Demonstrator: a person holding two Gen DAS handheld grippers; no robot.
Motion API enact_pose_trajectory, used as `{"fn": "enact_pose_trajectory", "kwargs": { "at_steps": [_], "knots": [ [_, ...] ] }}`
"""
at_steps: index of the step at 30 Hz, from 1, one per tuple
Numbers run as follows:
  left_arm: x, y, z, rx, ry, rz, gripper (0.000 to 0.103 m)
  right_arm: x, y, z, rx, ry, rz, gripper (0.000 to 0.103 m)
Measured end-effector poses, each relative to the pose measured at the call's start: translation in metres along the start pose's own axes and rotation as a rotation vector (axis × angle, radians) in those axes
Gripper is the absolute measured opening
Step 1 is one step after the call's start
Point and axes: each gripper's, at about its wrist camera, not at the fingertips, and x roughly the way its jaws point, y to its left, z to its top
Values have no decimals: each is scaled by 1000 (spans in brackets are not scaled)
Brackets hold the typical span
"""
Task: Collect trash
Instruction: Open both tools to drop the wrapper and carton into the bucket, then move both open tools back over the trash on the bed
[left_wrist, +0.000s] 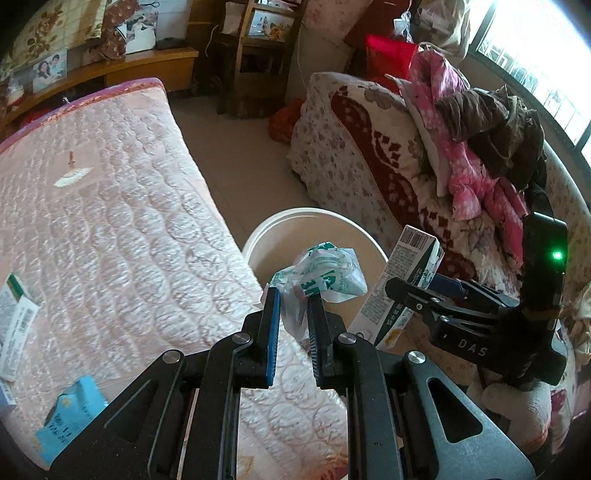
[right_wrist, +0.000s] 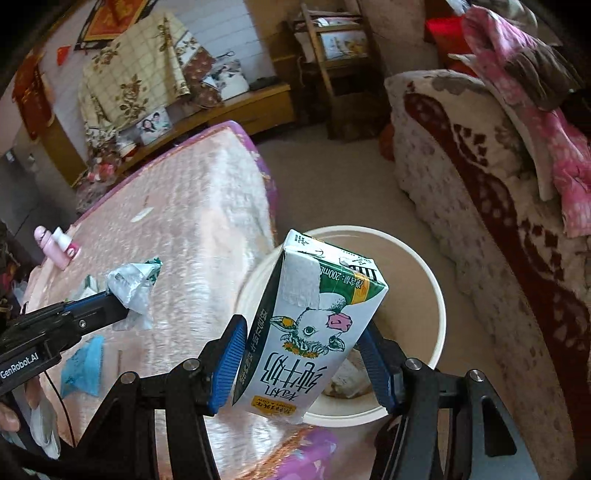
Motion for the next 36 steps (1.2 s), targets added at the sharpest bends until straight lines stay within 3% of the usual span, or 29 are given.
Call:
{"fn": "enact_pose_trajectory", "kwargs": {
  "at_steps": [21,23,25,27,36],
  "knots": [
    [35,-14,2,5,10,-4,13,28,-28,-5,57,36,-53,59],
    [37,-13,3,-1,12,-6,18,29,-30,-4,62,34,-50,59],
    [38,-11,3,-14,17,-16,36,30,-31,-4,67,30,-57,59],
    [38,-9,3,-24,18,-22,42,30,-33,-4,76,29,-61,59],
    [25,-5,-3,-20,2,3,43,33,-29,-6,74,49,-42,59]
  ]
}}
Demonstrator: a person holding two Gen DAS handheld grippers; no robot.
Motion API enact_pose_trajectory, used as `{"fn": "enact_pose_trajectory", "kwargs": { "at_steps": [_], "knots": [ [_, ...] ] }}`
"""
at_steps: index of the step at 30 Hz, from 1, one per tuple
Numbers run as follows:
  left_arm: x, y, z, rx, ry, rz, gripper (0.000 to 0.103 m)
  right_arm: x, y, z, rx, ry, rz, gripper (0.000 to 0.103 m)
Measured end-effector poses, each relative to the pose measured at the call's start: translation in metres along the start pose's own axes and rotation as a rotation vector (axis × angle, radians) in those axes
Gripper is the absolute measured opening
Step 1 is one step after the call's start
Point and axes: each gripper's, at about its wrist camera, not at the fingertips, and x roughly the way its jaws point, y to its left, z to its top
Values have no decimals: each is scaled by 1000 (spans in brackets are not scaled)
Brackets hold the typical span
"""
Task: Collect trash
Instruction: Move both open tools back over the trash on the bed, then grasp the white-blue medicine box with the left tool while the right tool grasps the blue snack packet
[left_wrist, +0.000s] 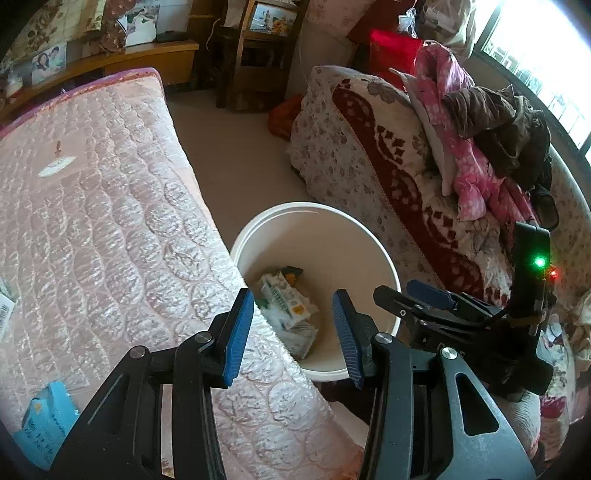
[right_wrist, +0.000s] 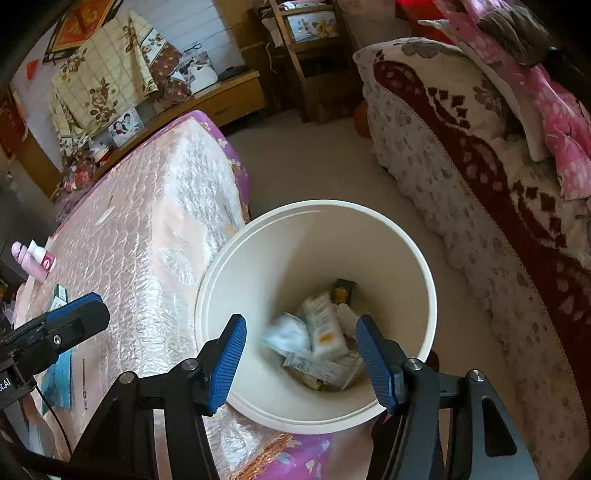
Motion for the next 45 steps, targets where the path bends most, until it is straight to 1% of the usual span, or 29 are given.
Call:
{"fn": "enact_pose_trajectory", "kwargs": {
  "at_steps": [9,14,18,23,26,30,32,35,41,45],
  "knots": [
    [-22,14,-3,1,-32,44,42,-4,21,-4,-39,-1,10,60],
    [-38,31,-8,-20,-44,65,43,-6,41,-8,-70,2,29,60],
    [-53,52,-16,-52,-49,90,42,-9,64,-9,-100,2,59,60],
    [-72,83,-28,-91,-46,129,42,-11,97,-12,-150,6,104,61],
    [-84,104,-36,-120,-42,156,42,-11,116,-15,-179,8,129,65],
    [-100,136,-51,-163,-30,188,42,-11,141,-20,-218,16,156,66],
    [-105,149,-56,-189,-26,192,42,-11,152,-22,-237,19,168,66],
    [-110,177,-67,-239,-27,217,42,-10,166,-24,-258,24,184,66],
    [-115,221,-83,-322,-14,231,42,-9,191,-28,-302,35,203,66],
    [-132,247,-108,-367,12,248,42,-6,211,-32,-340,61,228,66]
  ]
}}
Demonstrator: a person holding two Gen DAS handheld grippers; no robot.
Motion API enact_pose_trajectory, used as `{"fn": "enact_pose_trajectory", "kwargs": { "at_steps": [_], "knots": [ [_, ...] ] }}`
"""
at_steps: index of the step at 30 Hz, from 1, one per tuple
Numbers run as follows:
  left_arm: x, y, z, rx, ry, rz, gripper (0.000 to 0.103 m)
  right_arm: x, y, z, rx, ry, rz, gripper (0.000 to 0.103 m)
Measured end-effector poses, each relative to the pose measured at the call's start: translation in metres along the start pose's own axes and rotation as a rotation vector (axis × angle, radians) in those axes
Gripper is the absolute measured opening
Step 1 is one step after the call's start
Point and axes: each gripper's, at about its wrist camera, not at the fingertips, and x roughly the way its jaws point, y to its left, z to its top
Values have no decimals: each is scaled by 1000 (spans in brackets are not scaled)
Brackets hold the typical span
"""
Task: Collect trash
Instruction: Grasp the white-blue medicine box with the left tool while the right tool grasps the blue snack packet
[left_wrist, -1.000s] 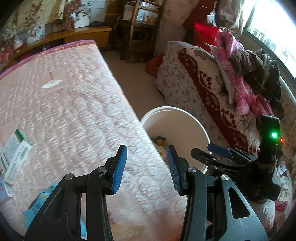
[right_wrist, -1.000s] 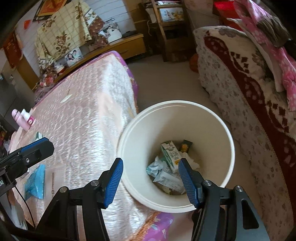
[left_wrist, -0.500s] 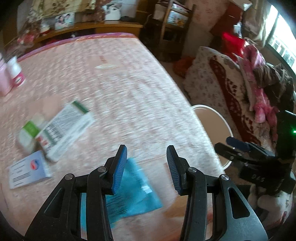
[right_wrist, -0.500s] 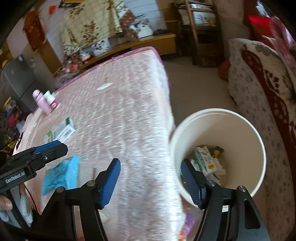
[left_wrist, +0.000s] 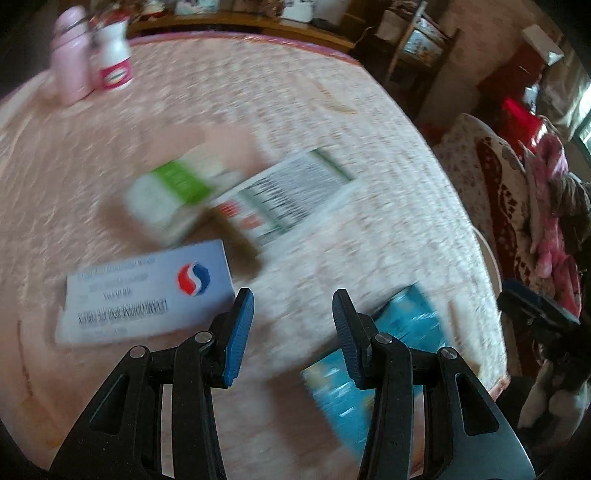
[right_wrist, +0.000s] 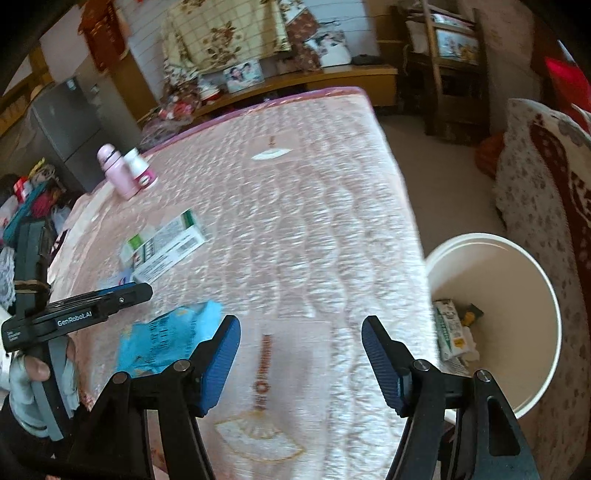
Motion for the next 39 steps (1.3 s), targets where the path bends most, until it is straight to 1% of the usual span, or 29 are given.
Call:
{"fn": "enact_pose_trajectory", "kwargs": {
  "at_steps": [6,9,11,13,18,21,24,26,28,30,31,32,34,36,39],
  "knots": [
    [-28,61,-24,-71,19,59,42,18,34,0,-55,63,84,66],
    [-47,93,-36,-101,24,116,42,27,50,-3,-98,129,158,66],
    [-58,112,-42,-128,28,133,42,31,60,-6,-136,172,187,67],
    [-68,127,-45,-148,20,141,42,35,73,-11,-205,214,204,68],
    [-95,143,-44,-162,-15,145,42,49,90,-28,-349,315,166,69],
    [-101,149,-39,-193,-38,138,43,59,88,-28,-379,320,84,69],
    [-97,157,-29,-256,-70,143,43,69,80,-8,-332,260,17,69],
    [-93,163,-23,-295,-89,159,45,75,73,10,-253,200,-1,69],
    [-85,169,-16,-336,-112,196,48,76,67,23,-189,150,-10,69],
    [-77,177,-13,-383,-119,213,49,72,62,29,-141,116,-35,69],
    [-74,179,-12,-398,-118,214,49,67,58,30,-105,95,-31,69],
    [-70,182,-11,-415,-117,214,49,62,54,31,-71,82,-8,69],
    [-65,182,-9,-429,-120,210,49,54,52,29,-4,78,61,71],
    [-60,179,-7,-430,-128,214,50,56,61,28,6,96,106,76],
    [-54,174,-3,-426,-137,219,55,67,77,22,15,127,114,77]
  ]
}}
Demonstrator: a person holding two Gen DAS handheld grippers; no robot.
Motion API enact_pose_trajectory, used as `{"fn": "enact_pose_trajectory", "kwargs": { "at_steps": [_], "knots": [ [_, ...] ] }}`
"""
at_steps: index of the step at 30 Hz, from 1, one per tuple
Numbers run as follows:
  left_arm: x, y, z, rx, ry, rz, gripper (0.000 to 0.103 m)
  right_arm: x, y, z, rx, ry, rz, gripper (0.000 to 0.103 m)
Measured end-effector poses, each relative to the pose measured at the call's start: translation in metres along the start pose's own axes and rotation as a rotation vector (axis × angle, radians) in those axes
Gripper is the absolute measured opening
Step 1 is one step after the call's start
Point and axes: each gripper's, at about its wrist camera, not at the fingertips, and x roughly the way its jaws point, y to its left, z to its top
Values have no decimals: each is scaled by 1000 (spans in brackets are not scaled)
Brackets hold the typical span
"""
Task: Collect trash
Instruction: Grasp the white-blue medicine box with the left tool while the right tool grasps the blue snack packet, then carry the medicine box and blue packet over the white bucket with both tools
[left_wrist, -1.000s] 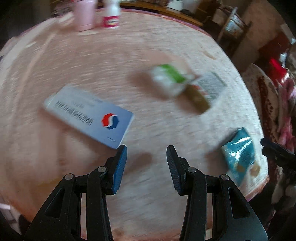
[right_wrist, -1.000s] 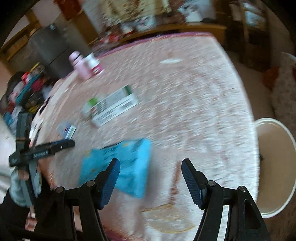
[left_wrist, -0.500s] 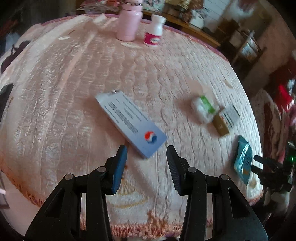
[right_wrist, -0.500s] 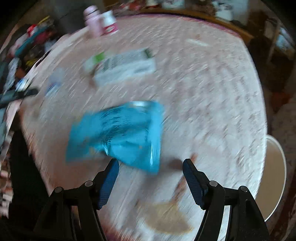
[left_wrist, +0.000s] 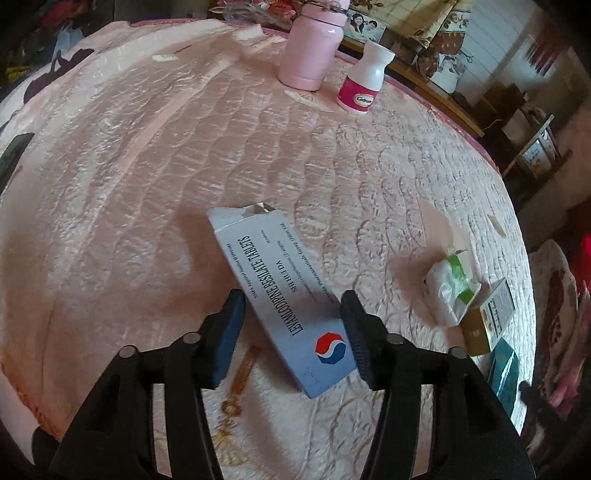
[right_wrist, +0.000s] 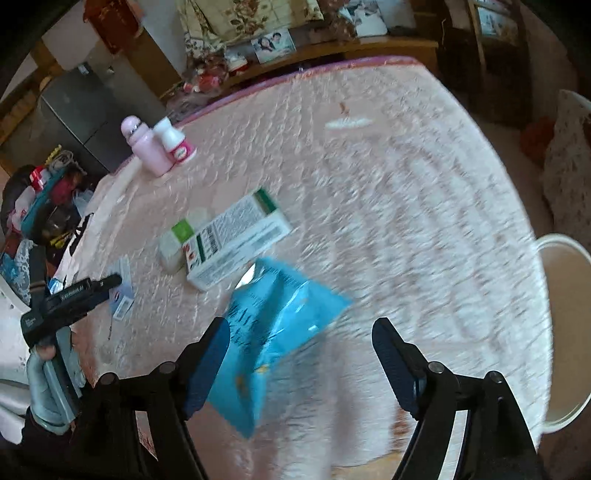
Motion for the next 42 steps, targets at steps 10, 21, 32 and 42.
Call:
{"fn": "enact_pose_trajectory", "kwargs": {
  "at_steps": [10,21,32,42],
  "knots": [
    [9,-10,8,-33,-22,-5,61,41,52,-12,-77,-1,-99,90],
    [12,-24,-2,75,-23,-11,49,37,55,-24,-222,-53,-120,57],
    [-44,-90,-36,232,-58,-179,47,-18,27,-22,-156,-141,0,56],
    [-52,-175,-73,404,-41,-248,47,-62,-12,-28,-102,-206,-41,56]
  ]
}}
